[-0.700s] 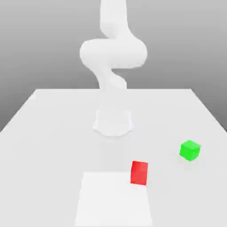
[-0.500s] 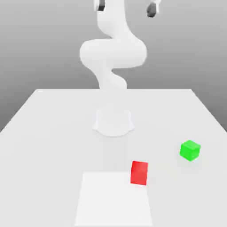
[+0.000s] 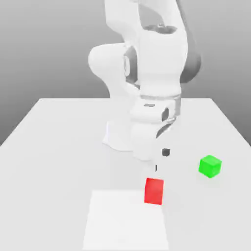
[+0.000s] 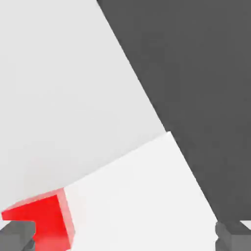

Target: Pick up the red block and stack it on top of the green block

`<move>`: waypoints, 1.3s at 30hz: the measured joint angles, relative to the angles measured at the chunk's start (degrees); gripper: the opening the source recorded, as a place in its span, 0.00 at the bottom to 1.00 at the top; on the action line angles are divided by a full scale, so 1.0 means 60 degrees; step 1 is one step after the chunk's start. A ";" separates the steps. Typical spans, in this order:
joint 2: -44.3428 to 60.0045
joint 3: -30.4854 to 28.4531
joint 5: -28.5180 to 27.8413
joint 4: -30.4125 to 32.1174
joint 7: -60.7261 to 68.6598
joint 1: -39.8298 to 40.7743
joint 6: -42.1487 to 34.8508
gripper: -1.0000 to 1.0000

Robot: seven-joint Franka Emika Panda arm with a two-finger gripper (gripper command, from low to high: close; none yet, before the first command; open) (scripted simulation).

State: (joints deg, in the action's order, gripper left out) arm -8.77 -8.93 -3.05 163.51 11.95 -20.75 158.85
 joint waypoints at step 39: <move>0.0269 0.4379 0.1385 0.0371 -0.3294 -0.3122 -0.0018 0.00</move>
State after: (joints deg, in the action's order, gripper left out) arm -7.16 17.35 5.26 165.73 -7.81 -39.48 158.74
